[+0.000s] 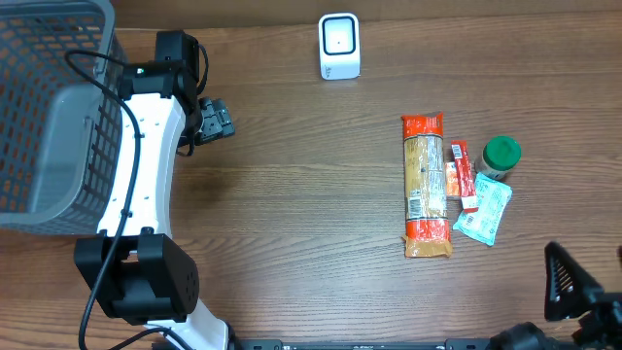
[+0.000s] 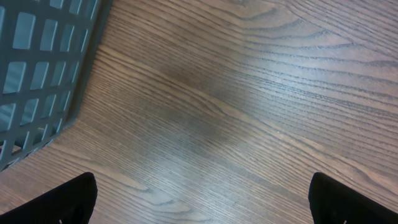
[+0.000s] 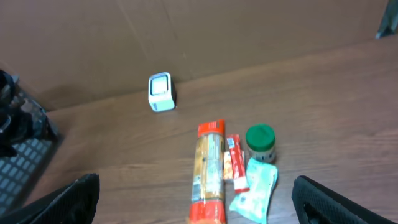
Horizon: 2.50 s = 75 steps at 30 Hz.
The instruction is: Scan the item barcode
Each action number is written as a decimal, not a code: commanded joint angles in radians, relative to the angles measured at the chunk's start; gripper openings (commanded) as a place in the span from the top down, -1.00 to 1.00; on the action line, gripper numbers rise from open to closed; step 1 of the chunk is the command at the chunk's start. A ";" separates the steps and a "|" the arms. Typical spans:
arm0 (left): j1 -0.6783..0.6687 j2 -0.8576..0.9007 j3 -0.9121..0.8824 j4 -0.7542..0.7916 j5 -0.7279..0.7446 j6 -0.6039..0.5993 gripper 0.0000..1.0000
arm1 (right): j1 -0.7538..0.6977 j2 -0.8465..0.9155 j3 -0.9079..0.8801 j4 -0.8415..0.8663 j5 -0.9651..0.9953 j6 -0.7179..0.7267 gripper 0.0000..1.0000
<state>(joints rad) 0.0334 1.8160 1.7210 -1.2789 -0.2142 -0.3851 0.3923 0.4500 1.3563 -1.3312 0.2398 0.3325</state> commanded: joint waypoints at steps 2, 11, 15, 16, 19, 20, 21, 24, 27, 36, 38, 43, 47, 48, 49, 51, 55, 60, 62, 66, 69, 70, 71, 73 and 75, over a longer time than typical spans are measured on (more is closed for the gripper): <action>-0.001 -0.001 -0.001 0.001 -0.009 0.015 -0.99 | -0.007 -0.128 -0.166 0.077 0.003 -0.006 -1.00; -0.001 -0.001 -0.001 0.001 -0.010 0.015 -1.00 | -0.039 -0.352 -0.531 0.388 0.002 -0.006 -1.00; -0.001 -0.001 -0.001 0.001 -0.009 0.015 -0.99 | -0.067 -0.446 -0.748 0.658 -0.009 -0.007 -1.00; -0.001 -0.001 -0.001 0.001 -0.009 0.015 -1.00 | -0.074 -0.447 -0.790 0.727 -0.014 -0.008 -1.00; -0.001 -0.001 -0.001 0.001 -0.009 0.015 -0.99 | -0.085 -0.446 -0.894 0.927 -0.036 -0.025 -1.00; -0.001 -0.001 -0.001 0.001 -0.009 0.015 -1.00 | -0.095 -0.446 -0.967 1.089 -0.067 -0.052 -1.00; -0.001 -0.001 -0.001 0.001 -0.009 0.015 -1.00 | -0.103 -0.446 -1.004 1.173 -0.085 -0.061 -1.00; -0.001 -0.001 -0.001 0.001 -0.009 0.015 -1.00 | -0.126 -0.446 -1.106 1.402 -0.142 -0.095 -1.00; -0.001 -0.001 -0.001 0.001 -0.009 0.015 -1.00 | -0.148 -0.446 -1.216 1.589 -0.168 -0.098 -1.00; -0.001 -0.001 -0.001 0.001 -0.009 0.015 -1.00 | -0.153 -0.447 -1.349 1.634 -0.164 -0.098 -1.00; -0.001 -0.001 -0.001 0.001 -0.009 0.015 -1.00 | -0.153 -0.447 -1.348 1.593 -0.164 -0.097 -1.00; -0.001 -0.001 -0.001 0.001 -0.009 0.015 -0.99 | -0.166 -0.447 -1.348 1.425 -0.168 -0.097 -1.00; -0.001 -0.001 -0.001 0.001 -0.009 0.015 -1.00 | -0.192 -0.447 -1.348 1.275 -0.175 -0.094 -1.00; -0.001 -0.001 -0.001 0.001 -0.009 0.015 -1.00 | -0.192 -0.447 -1.348 1.246 -0.176 -0.096 -1.00; -0.001 -0.001 -0.001 0.001 -0.009 0.015 -0.99 | -0.192 -0.447 -1.348 1.251 -0.179 -0.098 -1.00; -0.001 -0.001 -0.001 0.001 -0.009 0.015 -1.00 | -0.192 -0.447 -1.348 1.251 -0.188 -0.097 -1.00; -0.001 -0.001 -0.001 0.001 -0.009 0.015 -0.99 | -0.192 -0.447 -1.348 1.251 -0.187 -0.098 -1.00; -0.001 -0.001 -0.001 0.001 -0.009 0.015 -0.99 | -0.192 -0.447 -1.348 1.251 -0.187 -0.098 -1.00; -0.001 -0.001 -0.001 0.001 -0.009 0.015 -1.00 | -0.192 -0.447 -1.348 1.251 -0.187 -0.098 -1.00; -0.001 -0.001 -0.001 0.001 -0.009 0.015 -0.99 | -0.192 -0.447 -1.348 1.251 -0.187 -0.098 -1.00; -0.001 -0.001 -0.001 0.001 -0.009 0.015 -1.00 | -0.192 -0.447 -1.348 1.251 -0.187 -0.098 -1.00; -0.001 -0.002 -0.001 0.001 -0.009 0.015 -1.00 | -0.192 -0.447 -1.348 1.251 -0.187 -0.098 -1.00; -0.001 -0.001 -0.001 0.001 -0.009 0.015 -0.99 | -0.192 -0.447 -1.348 1.251 -0.187 -0.097 -1.00; -0.001 -0.001 -0.001 0.001 -0.009 0.015 -1.00 | -0.192 -0.447 -1.348 1.251 -0.187 -0.098 -1.00; -0.001 -0.001 -0.001 0.001 -0.009 0.015 -1.00 | -0.192 -0.447 -1.348 1.251 -0.187 -0.098 -1.00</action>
<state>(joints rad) 0.0334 1.8160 1.7210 -1.2789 -0.2142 -0.3851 0.2043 0.0105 0.0181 -0.0834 0.0559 0.2386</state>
